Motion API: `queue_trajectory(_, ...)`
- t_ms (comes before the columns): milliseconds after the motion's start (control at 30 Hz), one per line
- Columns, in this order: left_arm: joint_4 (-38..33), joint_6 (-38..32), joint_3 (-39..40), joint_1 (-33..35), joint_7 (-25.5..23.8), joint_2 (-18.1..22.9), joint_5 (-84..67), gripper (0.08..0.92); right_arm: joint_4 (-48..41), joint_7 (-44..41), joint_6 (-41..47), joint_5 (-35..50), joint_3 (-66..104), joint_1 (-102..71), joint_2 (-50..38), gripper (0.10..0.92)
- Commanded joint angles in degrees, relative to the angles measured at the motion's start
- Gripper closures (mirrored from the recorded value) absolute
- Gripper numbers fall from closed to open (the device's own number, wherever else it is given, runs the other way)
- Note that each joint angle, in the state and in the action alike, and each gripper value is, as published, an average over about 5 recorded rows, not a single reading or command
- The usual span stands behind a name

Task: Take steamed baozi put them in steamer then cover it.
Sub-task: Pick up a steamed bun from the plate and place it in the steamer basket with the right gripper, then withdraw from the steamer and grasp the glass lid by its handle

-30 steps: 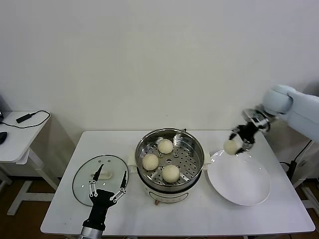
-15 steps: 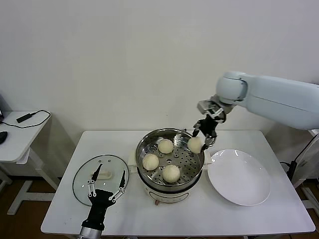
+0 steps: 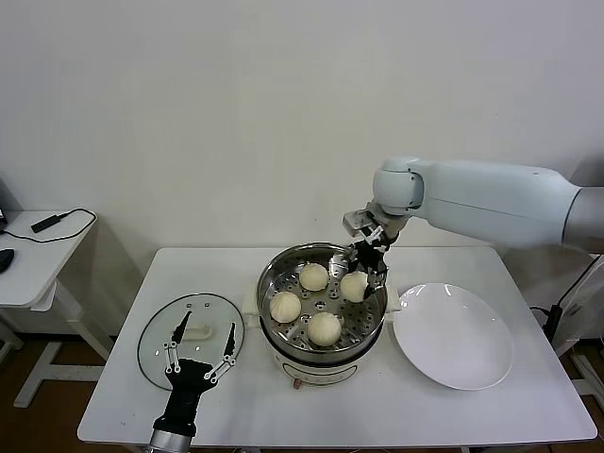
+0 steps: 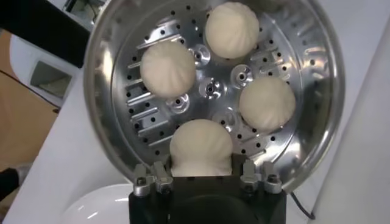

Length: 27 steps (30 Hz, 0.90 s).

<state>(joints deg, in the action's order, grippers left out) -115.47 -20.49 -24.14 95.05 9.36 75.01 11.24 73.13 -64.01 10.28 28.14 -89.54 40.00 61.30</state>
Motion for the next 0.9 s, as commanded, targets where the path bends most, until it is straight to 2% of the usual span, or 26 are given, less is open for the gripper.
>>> queue_trajectory(33, -0.1, 0.0, 0.0, 0.0, 0.1, -0.1, 0.0, 0.177, -2.4, 1.3, 0.5, -0.8, -0.6, -3.4, 2.1, 0.358)
queue_trajectory(400, 0.2, 0.0, -0.1, -0.2, 0.2, -0.2, -0.1, 0.177, -3.1, 1.5, 0.5, -1.7, 0.5, -5.4, 3.3, 0.342)
queue_trajectory(567, 0.1, 0.2, -0.2, -0.2, 0.1, -0.3, -0.1, 0.177, -1.9, 1.2, 0.3, -2.3, 1.4, -4.6, 2.2, 0.259)
queue_trajectory(667, 0.0, 0.3, -0.3, -0.2, 0.1, -0.3, -0.1, 0.177, 0.4, 0.6, 0.1, -2.7, 2.9, -3.3, 0.2, 0.213)
queue_trajectory(900, -0.4, 0.6, -0.3, -0.2, -0.1, -0.2, 0.4, 0.177, 7.9, 0.4, -1.9, -2.7, 16.3, -3.8, -9.5, 0.203)
